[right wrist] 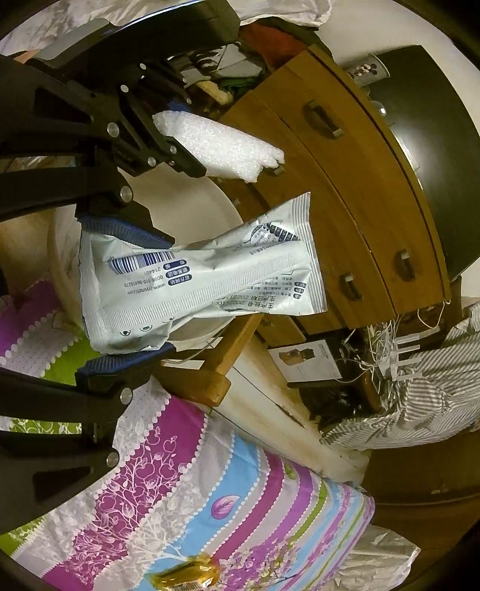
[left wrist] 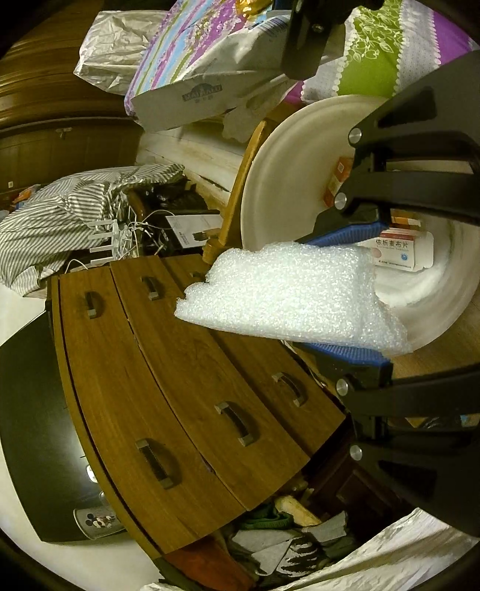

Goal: Collect trash
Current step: 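Open the left tool over the bucket while the right tool releases the packet into it, then move both open tools from the bucket back over the bed, then grasp the gold cigarette box with the right tool, then lift the gold box with the right tool while the left tool grasps the white knotted cloth, then carry the white cloth in the left tool while the right tool carries the gold box to the bucket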

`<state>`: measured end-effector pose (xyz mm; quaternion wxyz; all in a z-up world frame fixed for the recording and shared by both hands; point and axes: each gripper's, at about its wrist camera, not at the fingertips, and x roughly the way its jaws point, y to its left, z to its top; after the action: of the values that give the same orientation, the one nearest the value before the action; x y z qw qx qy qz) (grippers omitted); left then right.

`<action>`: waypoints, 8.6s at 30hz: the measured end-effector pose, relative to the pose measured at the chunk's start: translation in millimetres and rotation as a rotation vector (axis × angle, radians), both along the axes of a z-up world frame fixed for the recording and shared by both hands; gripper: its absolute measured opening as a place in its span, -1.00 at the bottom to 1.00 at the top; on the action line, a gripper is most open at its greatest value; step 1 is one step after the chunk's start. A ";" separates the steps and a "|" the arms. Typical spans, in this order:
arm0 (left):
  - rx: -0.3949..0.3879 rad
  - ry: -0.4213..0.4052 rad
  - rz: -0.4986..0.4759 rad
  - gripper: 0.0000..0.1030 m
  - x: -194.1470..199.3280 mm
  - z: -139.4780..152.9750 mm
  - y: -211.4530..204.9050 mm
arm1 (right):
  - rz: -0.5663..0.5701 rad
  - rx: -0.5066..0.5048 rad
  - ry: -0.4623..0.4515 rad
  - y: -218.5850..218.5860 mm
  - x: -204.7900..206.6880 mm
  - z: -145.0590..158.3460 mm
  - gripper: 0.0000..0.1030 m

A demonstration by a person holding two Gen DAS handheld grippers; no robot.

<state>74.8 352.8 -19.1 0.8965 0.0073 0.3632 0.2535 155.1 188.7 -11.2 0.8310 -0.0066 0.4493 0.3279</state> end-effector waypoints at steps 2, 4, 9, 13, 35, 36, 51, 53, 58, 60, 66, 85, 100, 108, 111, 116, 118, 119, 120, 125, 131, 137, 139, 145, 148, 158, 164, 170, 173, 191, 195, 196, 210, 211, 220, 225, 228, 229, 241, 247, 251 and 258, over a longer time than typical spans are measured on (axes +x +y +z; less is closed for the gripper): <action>0.002 -0.002 -0.001 -0.15 -0.3 -0.1 -0.5 | -0.001 -0.003 -0.001 0.2 -0.2 0.4 0.04; 0.003 -0.004 -0.003 -0.15 -0.5 0.5 -1.7 | 0.000 -0.005 -0.002 0.7 -0.9 1.0 0.04; 0.003 -0.005 -0.001 -0.15 -1.0 0.8 -2.6 | 0.004 -0.012 -0.004 2.0 -0.9 1.9 0.04; 0.004 -0.006 -0.002 -0.15 -1.0 1.6 -2.5 | 0.010 -0.022 -0.006 4.0 -1.7 1.8 0.04; -0.015 -0.018 0.005 -0.15 -4.2 -1.3 4.6 | 0.038 -0.072 -0.057 21.4 -4.0 7.0 0.04; -0.016 -0.019 0.006 -0.15 -4.5 -1.9 5.6 | 0.041 -0.074 -0.062 22.4 -4.2 7.7 0.04; -0.022 0.012 0.003 0.22 0.4 -10.7 16.3 | 0.049 -0.098 -0.129 36.2 0.6 15.9 0.48; -0.013 0.004 0.007 0.43 -1.0 -11.6 17.4 | 0.053 -0.106 -0.141 37.5 0.2 15.4 0.48; -0.010 0.007 0.013 0.43 -1.3 -14.5 19.1 | 0.055 -0.112 -0.136 36.6 0.6 11.1 0.48; -0.010 0.003 0.016 0.43 -1.8 -13.7 19.7 | 0.051 -0.111 -0.137 35.7 0.4 10.0 0.48; 0.003 -0.007 0.020 0.43 -3.6 -8.9 16.5 | 0.051 -0.117 -0.146 34.7 -3.9 9.3 0.48; 0.081 -0.043 0.024 0.57 -11.9 8.7 -17.1 | -0.042 -0.056 -0.173 -25.1 -19.4 10.5 0.48; 0.044 -0.055 -0.127 0.84 -20.8 7.6 -109.8 | -0.301 0.023 -0.146 -179.7 -50.0 -19.9 0.49; 0.013 0.000 -0.244 0.87 -18.8 -14.2 -182.4 | -0.408 0.021 -0.144 -262.1 -78.8 -40.7 0.54; 0.000 0.035 -0.284 0.87 -18.6 -26.5 -207.1 | -0.435 -0.007 -0.153 -288.1 -89.2 -47.5 0.54; -0.015 0.103 -0.366 0.87 -17.1 -51.5 -255.6 | -0.494 -0.062 -0.155 -342.0 -104.0 -64.4 0.54; -0.019 0.124 -0.401 0.87 -16.0 -60.0 -274.6 | -0.526 -0.073 -0.144 -366.6 -107.8 -73.1 0.54; -0.020 0.133 -0.421 0.87 -16.1 -64.1 -284.4 | -0.540 -0.077 -0.136 -379.2 -109.2 -77.3 0.54; -0.017 0.141 -0.446 0.87 -15.4 -68.9 -296.1 | -0.552 -0.081 -0.130 -390.1 -110.1 -81.2 0.54; -0.010 0.163 -0.529 0.87 -11.2 -85.2 -333.5 | -0.603 -0.090 -0.132 -461.7 -113.2 -87.2 0.54; -0.045 0.183 -0.542 0.87 0.3 -97.1 -343.1 | -0.546 -0.142 -0.154 -536.2 -53.8 -68.4 0.63; -0.079 0.192 -0.531 0.88 11.1 -99.4 -338.7 | -0.227 -0.315 0.013 -520.9 46.2 -90.4 0.63; -0.082 0.194 -0.527 0.89 13.4 -101.2 -338.0 | -0.204 -0.379 0.037 -512.8 70.0 -102.6 0.61; -0.070 0.198 -0.530 0.89 14.9 -101.1 -340.1 | -0.234 -0.415 0.096 -500.4 96.2 -134.5 -0.42; -0.073 0.199 -0.525 0.89 14.7 -99.8 -340.9 | -0.275 -0.309 0.020 -507.7 76.4 -102.5 -0.62; -0.102 0.182 -0.583 0.89 -2.9 -92.4 -356.0 | -0.540 -0.095 -0.203 -586.4 -118.4 -0.7 -0.62; -0.075 0.140 -0.719 0.89 -23.3 -88.8 -391.2 | -0.785 -0.160 -0.059 -625.8 -198.0 -61.6 -0.62; -0.049 0.115 -0.815 0.89 -41.1 -87.8 -414.3 | -0.876 -0.206 -0.031 -613.5 -196.4 -121.7 -0.47; -0.034 0.090 -0.864 0.89 -46.6 -84.0 -421.3 | -0.853 -0.213 -0.069 -600.0 -192.4 -124.0 -0.06; -0.053 0.145 -1.354 0.62 2.1 -92.9 -529.9 | -0.844 0.011 -0.049 -660.9 -213.8 -115.2 0.78; -0.117 0.182 -1.370 0.31 10.5 -103.7 -536.7 | -0.815 0.016 0.008 -654.7 -204.9 -134.8 0.28; -0.131 0.186 -1.374 0.09 10.0 -103.6 -538.9 | -0.817 0.006 0.034 -652.6 -202.2 -142.4 0.18; -0.024 0.167 -1.214 -0.26 -1.7 -100.2 -547.8 | -0.906 0.051 -0.011 -650.8 -214.2 -140.1 -0.01; -0.025 0.166 -1.190 -0.26 -1.1 -98.1 -544.8 | -0.903 0.047 -0.015 -648.6 -214.9 -138.1 -0.01; -0.021 0.148 -1.005 -0.26 2.1 -74.3 -512.2 | -0.875 0.015 -0.065 -626.9 -220.2 -115.6 -0.01; -0.021 0.127 -0.895 -0.26 4.2 -60.0 -482.2 | -0.814 0.018 -0.087 -600.2 -213.0 -100.6 -0.01; -0.025 0.113 -0.825 -0.26 5.8 -49.2 -457.6 | -0.764 0.016 -0.106 -576.2 -203.5 -89.6 -0.01; -0.028 0.109 -0.812 -0.26 5.8 -46.7 -452.0 | -0.741 0.015 -0.113 -566.2 -199.5 -85.3 -0.01; -0.059 0.003 -0.564 -0.26 6.8 -0.8 -327.3 | -0.460 0.001 -0.235 -419.3 -139.3 -18.5 -0.01; -0.059 -0.039 -0.413 -0.26 6.3 18.5 -241.9 | -0.338 0.023 -0.234 -338.4 -99.0 10.3 -0.01; -0.070 -0.055 -0.302 -0.26 5.6 27.3 -180.3 | -0.244 0.022 -0.235 -274.0 -75.5 27.4 -0.01; -0.040 -0.062 -0.165 -0.26 -4.5 33.2 -94.5 | -0.100 0.000 -0.235 -158.5 -52.1 47.0 -0.01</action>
<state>70.3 258.3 14.0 0.9251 0.0116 0.3386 0.1715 102.9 30.2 35.7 0.8934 -0.0225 0.3484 0.2829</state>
